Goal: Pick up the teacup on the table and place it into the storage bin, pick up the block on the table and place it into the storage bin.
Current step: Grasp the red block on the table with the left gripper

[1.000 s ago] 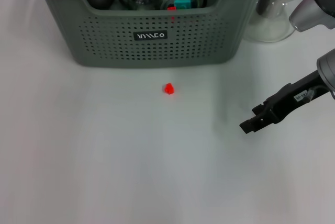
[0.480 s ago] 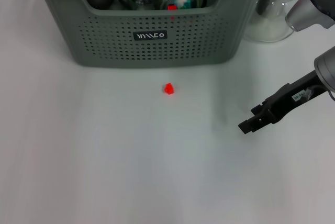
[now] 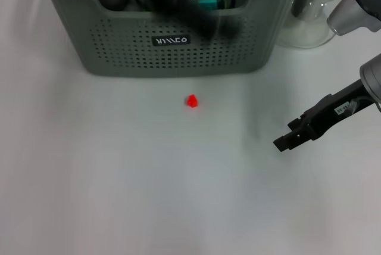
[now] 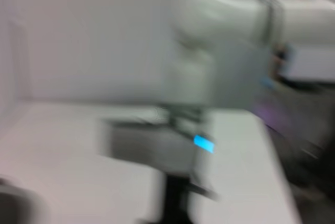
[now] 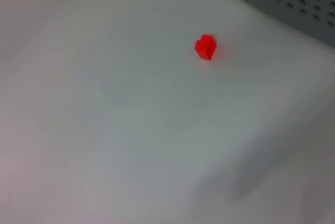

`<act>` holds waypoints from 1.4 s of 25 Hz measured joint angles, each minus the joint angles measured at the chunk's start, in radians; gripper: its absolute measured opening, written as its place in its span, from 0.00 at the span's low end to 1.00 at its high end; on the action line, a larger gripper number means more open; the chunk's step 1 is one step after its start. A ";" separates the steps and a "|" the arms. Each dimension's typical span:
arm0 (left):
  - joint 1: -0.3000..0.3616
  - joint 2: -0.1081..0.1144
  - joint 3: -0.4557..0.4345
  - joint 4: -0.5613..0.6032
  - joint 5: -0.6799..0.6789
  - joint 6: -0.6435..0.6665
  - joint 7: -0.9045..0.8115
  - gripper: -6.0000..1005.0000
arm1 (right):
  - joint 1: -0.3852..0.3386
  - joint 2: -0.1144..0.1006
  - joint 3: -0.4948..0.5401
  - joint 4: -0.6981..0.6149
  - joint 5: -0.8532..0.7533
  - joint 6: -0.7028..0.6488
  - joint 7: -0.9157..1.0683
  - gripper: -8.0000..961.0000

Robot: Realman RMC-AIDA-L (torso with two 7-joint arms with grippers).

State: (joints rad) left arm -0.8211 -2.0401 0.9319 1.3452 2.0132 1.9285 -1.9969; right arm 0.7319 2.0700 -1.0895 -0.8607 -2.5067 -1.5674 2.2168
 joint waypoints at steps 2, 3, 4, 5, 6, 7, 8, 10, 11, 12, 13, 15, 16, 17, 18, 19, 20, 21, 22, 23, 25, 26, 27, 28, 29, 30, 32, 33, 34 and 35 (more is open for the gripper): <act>0.029 -0.023 0.063 0.025 0.024 0.066 0.030 0.86 | -0.001 -0.001 0.001 0.000 0.000 0.002 0.000 0.72; 0.044 -0.035 0.100 0.032 0.043 0.082 0.038 0.86 | -0.002 -0.001 0.002 0.000 0.000 0.004 0.000 0.72; 0.058 -0.046 0.148 0.033 0.081 0.072 0.041 0.86 | -0.003 -0.002 0.002 0.000 0.000 0.007 0.000 0.72; 0.073 -0.063 0.203 0.031 0.139 0.040 0.040 0.86 | -0.003 -0.002 0.002 0.000 0.000 0.007 0.000 0.72; 0.085 -0.084 0.259 0.023 0.210 -0.014 0.032 0.86 | -0.004 -0.002 0.002 0.000 0.000 0.009 0.000 0.72; 0.089 -0.101 0.289 0.014 0.265 -0.068 0.019 0.86 | -0.005 -0.002 0.002 0.000 0.000 0.010 0.000 0.72; 0.094 -0.118 0.330 -0.001 0.326 -0.135 -0.003 0.86 | -0.006 -0.001 0.002 0.000 0.000 0.010 0.000 0.72; 0.099 -0.133 0.423 -0.050 0.397 -0.267 -0.068 0.86 | -0.009 -0.001 0.002 0.000 0.000 0.011 0.000 0.72; 0.098 -0.133 0.461 -0.074 0.413 -0.323 -0.099 0.86 | -0.010 -0.001 0.002 0.001 0.000 0.011 0.000 0.72; 0.096 -0.131 0.502 -0.106 0.414 -0.378 -0.130 0.86 | -0.011 -0.001 0.002 0.002 0.000 0.012 0.000 0.72; 0.094 -0.130 0.519 -0.128 0.415 -0.415 -0.148 0.86 | -0.012 -0.001 0.002 0.002 0.000 0.012 0.000 0.72; 0.089 -0.132 0.537 -0.173 0.419 -0.476 -0.175 0.86 | -0.012 -0.002 0.001 0.003 0.000 0.013 0.001 0.71; 0.087 -0.132 0.545 -0.191 0.421 -0.500 -0.185 0.86 | -0.013 -0.002 0.001 0.003 0.000 0.014 0.001 0.71; 0.085 -0.132 0.556 -0.211 0.425 -0.533 -0.199 0.86 | -0.014 -0.003 0.001 0.003 0.000 0.014 0.000 0.71; 0.084 -0.131 0.565 -0.223 0.430 -0.558 -0.210 0.86 | -0.015 -0.004 0.001 0.003 0.000 0.014 0.000 0.71; 0.083 -0.130 0.573 -0.234 0.436 -0.583 -0.220 0.86 | -0.016 -0.005 0.002 0.003 0.000 0.015 0.000 0.71; 0.083 -0.130 0.578 -0.242 0.449 -0.609 -0.229 0.86 | -0.016 -0.005 0.002 0.003 0.000 0.015 0.000 0.71; 0.084 -0.130 0.582 -0.248 0.462 -0.633 -0.239 0.86 | -0.016 -0.005 0.002 0.003 0.000 0.015 0.000 0.71; 0.086 -0.131 0.585 -0.253 0.477 -0.658 -0.250 0.86 | -0.016 -0.005 0.002 0.003 0.000 0.016 -0.001 0.71; 0.086 -0.131 0.590 -0.258 0.484 -0.673 -0.257 0.86 | -0.016 -0.005 0.002 0.003 0.000 0.016 -0.001 0.71; 0.085 -0.132 0.603 -0.283 0.504 -0.716 -0.272 0.86 | -0.016 -0.005 0.002 0.003 0.000 0.017 -0.001 0.71; 0.083 -0.132 0.605 -0.291 0.509 -0.724 -0.274 0.86 | -0.016 -0.005 0.002 0.003 0.000 0.017 -0.001 0.71; 0.080 -0.132 0.607 -0.303 0.517 -0.737 -0.277 0.86 | -0.016 -0.005 0.002 0.003 0.000 0.017 -0.001 0.71; 0.077 -0.133 0.610 -0.314 0.522 -0.749 -0.277 0.86 | -0.016 -0.005 0.002 0.003 0.000 0.017 -0.001 0.71; 0.076 -0.133 0.613 -0.323 0.525 -0.759 -0.277 0.86 | -0.016 -0.005 0.002 0.003 0.000 0.017 -0.001 0.72; 0.075 -0.133 0.618 -0.332 0.526 -0.768 -0.278 0.86 | -0.016 -0.005 0.001 0.003 0.000 0.017 -0.001 0.72; 0.074 -0.133 0.626 -0.344 0.526 -0.784 -0.278 0.86 | -0.015 -0.005 0.001 0.003 0.000 0.017 -0.001 0.72; 0.073 -0.133 0.629 -0.351 0.527 -0.790 -0.278 0.86 | -0.015 -0.005 0.001 0.003 0.000 0.017 -0.001 0.72; 0.072 -0.134 0.631 -0.356 0.527 -0.797 -0.279 0.86 | -0.015 -0.005 0.001 0.003 0.000 0.017 -0.001 0.72; 0.071 -0.134 0.633 -0.361 0.527 -0.806 -0.281 0.86 | -0.014 -0.004 0.000 0.003 0.000 0.017 -0.001 0.72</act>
State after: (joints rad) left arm -0.7502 -2.1737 1.5652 0.9838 2.5405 1.1226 -2.2781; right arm 0.7174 2.0659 -1.0890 -0.8574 -2.5065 -1.5508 2.2160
